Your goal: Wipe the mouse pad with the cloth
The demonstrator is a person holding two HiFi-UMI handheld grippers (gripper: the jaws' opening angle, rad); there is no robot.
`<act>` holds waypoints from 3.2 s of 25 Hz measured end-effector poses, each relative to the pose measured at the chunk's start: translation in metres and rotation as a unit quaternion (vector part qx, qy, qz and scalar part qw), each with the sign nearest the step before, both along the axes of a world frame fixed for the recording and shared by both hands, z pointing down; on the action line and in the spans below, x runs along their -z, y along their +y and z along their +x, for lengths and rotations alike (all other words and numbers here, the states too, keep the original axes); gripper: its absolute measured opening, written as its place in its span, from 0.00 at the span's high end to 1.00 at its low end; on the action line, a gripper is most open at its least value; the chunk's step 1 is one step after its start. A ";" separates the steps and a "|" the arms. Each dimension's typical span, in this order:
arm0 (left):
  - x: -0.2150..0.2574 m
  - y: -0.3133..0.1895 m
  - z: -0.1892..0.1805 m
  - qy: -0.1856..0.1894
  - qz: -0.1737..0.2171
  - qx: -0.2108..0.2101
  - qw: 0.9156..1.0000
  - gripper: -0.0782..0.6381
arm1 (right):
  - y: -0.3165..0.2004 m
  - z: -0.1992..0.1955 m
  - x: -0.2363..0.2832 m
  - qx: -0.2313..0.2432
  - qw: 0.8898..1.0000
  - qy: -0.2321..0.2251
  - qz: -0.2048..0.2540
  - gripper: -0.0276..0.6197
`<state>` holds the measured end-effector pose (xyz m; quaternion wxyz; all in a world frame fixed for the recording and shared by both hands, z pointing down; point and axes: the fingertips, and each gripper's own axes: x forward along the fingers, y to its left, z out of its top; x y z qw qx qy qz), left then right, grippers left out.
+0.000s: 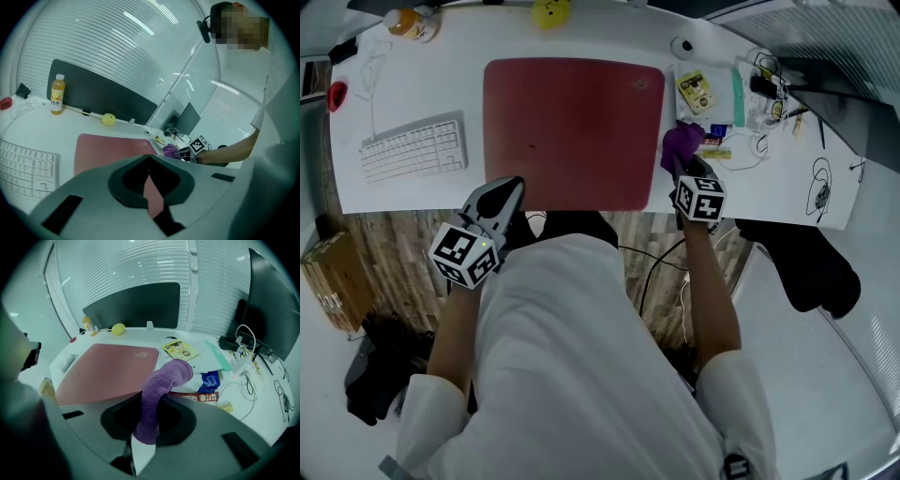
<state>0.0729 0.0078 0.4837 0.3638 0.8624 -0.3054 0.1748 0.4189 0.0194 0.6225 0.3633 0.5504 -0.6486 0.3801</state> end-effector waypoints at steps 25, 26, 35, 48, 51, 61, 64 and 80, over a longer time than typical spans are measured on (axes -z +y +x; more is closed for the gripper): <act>-0.018 -0.023 -0.135 0.002 -0.029 0.070 0.997 0.87 | -0.067 -0.091 -0.057 0.044 0.990 0.104 -0.088 0.83; -0.019 -0.024 -0.139 0.002 -0.030 0.072 0.997 0.87 | -0.070 -0.096 -0.058 0.047 0.989 0.104 -0.089 0.83; -0.021 -0.030 -0.163 0.008 -0.033 0.088 0.996 0.87 | -0.086 -0.154 -0.059 0.085 0.988 0.092 -0.089 0.83; -0.026 -0.039 -0.194 0.010 -0.035 0.109 0.993 0.87 | -0.111 -0.258 -0.057 0.147 0.985 0.050 -0.078 0.83; -0.029 -0.041 -0.201 0.010 -0.037 0.117 0.992 0.87 | -0.116 -0.271 -0.056 0.156 0.984 0.043 -0.078 0.83; -0.033 -0.049 -0.221 0.012 -0.038 0.139 0.990 0.87 | -0.121 -0.312 -0.055 0.182 0.980 0.028 -0.078 0.83; -0.034 -0.047 -0.225 0.012 -0.038 0.140 0.989 0.87 | -0.122 -0.329 -0.054 0.194 0.978 0.022 -0.076 0.83; -0.035 -0.038 -0.248 0.013 -0.035 0.171 0.985 0.87 | -0.124 -0.411 -0.052 0.251 0.966 -0.013 -0.063 0.83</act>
